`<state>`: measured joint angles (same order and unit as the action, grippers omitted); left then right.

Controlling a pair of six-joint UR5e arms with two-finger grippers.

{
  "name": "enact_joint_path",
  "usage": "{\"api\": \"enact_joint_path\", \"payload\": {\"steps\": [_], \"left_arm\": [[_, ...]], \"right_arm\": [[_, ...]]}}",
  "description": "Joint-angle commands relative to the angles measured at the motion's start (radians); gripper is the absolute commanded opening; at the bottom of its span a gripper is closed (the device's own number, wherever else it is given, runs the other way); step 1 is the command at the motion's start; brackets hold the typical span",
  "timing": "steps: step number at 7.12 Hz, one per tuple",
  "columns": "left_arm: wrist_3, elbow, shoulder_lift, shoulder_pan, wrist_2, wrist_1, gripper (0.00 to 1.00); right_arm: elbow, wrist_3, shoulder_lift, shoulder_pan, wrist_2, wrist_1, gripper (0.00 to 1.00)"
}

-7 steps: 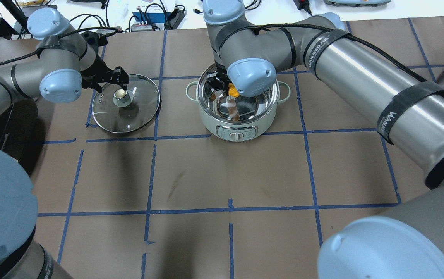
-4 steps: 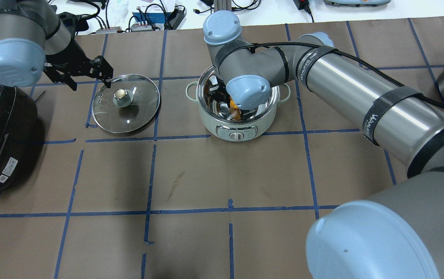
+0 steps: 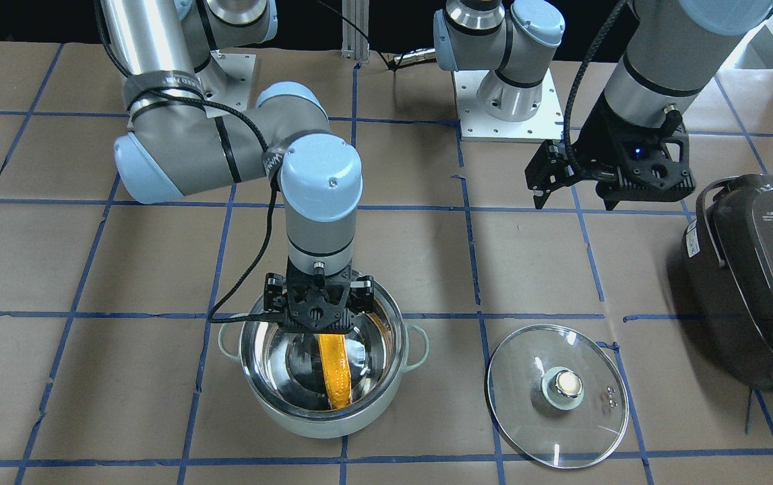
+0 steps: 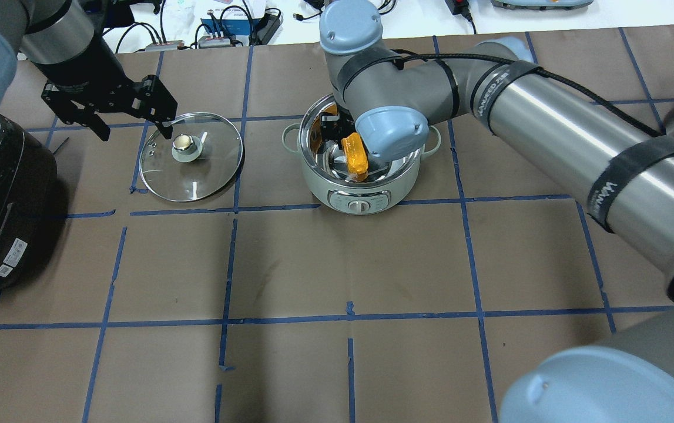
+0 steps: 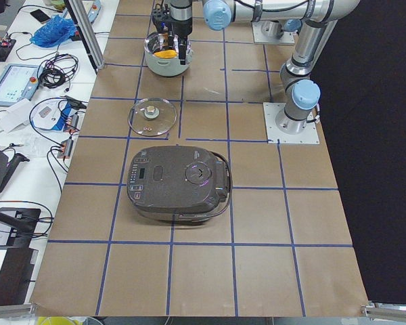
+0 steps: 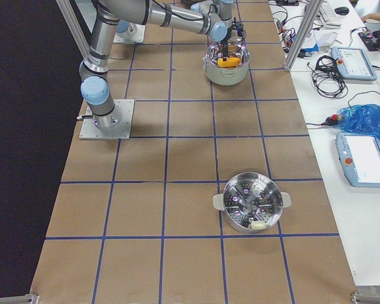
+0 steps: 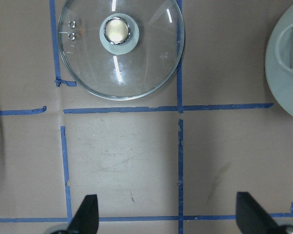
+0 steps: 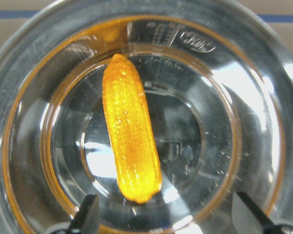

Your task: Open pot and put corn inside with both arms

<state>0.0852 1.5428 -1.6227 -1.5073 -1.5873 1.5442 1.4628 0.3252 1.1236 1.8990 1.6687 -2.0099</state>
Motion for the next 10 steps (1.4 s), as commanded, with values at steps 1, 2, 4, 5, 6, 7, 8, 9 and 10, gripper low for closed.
{"api": "enact_joint_path", "payload": {"steps": [1, 2, 4, 5, 6, 7, 8, 9, 10], "left_arm": [[-0.036, 0.002, 0.009, -0.021, 0.003, -0.004, 1.0], [-0.065, 0.002, 0.007, -0.021, 0.029, -0.007, 1.0], [-0.067, 0.01, 0.009, -0.021, 0.046, -0.009, 1.0], [-0.067, 0.014, 0.009, -0.022, 0.046, -0.009, 1.0], [-0.065, 0.004, 0.01, -0.022, 0.046, -0.01, 1.0], [-0.065, -0.001, 0.007, -0.022, 0.046, -0.009, 1.0], [-0.064, 0.011, 0.013, -0.022, 0.041, -0.009, 1.0], [-0.062, 0.013, 0.01, -0.024, 0.041, -0.01, 1.0], [-0.061, -0.004, 0.001, -0.024, 0.041, -0.01, 1.0]], "right_arm": [[0.022, -0.067, 0.204, -0.087, -0.05, 0.184, 0.96], [0.022, -0.105, 0.293, -0.127, -0.053, 0.315, 0.96], [0.024, -0.106, 0.425, -0.202, -0.052, 0.527, 0.96], [0.025, -0.104, 0.45, -0.227, -0.05, 0.574, 0.96], [0.042, -0.109, 0.45, -0.235, -0.046, 0.591, 0.96], [0.053, -0.138, 0.45, -0.235, -0.059, 0.579, 0.96], [0.051, -0.252, 0.446, -0.235, -0.066, 0.529, 0.96], [0.03, -0.277, 0.455, -0.226, -0.066, 0.514, 1.0], [0.024, -0.269, 0.449, -0.231, -0.079, 0.495, 1.0]]}}
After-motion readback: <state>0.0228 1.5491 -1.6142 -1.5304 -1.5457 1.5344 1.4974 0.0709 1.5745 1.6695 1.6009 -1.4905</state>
